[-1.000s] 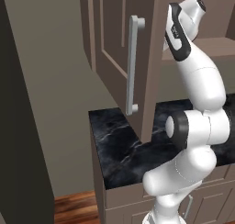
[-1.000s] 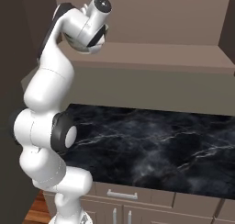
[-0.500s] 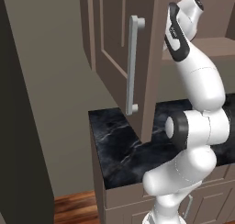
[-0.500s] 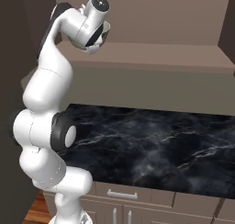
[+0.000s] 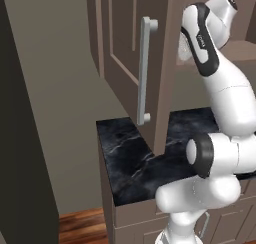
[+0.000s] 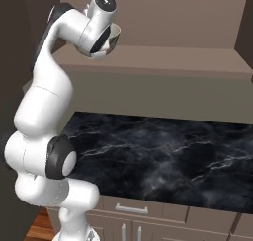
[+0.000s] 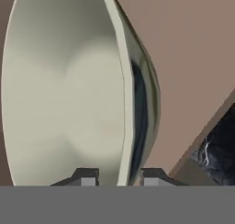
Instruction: Pick up the bowls from the cabinet and place each bowl in front of a stool on the dining counter.
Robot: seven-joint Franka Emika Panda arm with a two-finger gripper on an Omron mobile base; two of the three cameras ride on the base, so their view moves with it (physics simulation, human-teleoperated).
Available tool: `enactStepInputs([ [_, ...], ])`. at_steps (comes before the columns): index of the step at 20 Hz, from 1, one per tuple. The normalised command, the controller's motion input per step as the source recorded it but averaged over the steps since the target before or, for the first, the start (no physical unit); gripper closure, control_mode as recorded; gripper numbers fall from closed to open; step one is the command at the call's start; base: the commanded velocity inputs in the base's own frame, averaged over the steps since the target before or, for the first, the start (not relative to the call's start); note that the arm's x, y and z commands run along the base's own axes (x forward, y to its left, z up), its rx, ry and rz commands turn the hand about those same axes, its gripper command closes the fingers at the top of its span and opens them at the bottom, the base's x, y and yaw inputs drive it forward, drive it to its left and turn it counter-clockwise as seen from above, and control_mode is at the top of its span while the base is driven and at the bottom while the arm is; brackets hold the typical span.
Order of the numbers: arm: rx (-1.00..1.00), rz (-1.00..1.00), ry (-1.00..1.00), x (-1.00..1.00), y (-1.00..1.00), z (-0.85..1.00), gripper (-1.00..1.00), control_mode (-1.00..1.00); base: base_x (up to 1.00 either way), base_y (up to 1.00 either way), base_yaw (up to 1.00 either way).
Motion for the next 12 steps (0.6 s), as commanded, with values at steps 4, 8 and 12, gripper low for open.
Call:
enactStepInputs([
  [4,0.00,-0.12,0.00,-1.00,-0.39,0.00,1.00,-1.00,0.00,0.00,0.00],
  [8,0.00,-0.11,0.03,-1.00,-0.44,0.00,1.00,-1.00,0.00,0.00,0.00],
  [12,0.00,-0.09,0.15,-1.00,-0.38,0.00,1.00,-1.00,0.00,0.00,0.00],
])
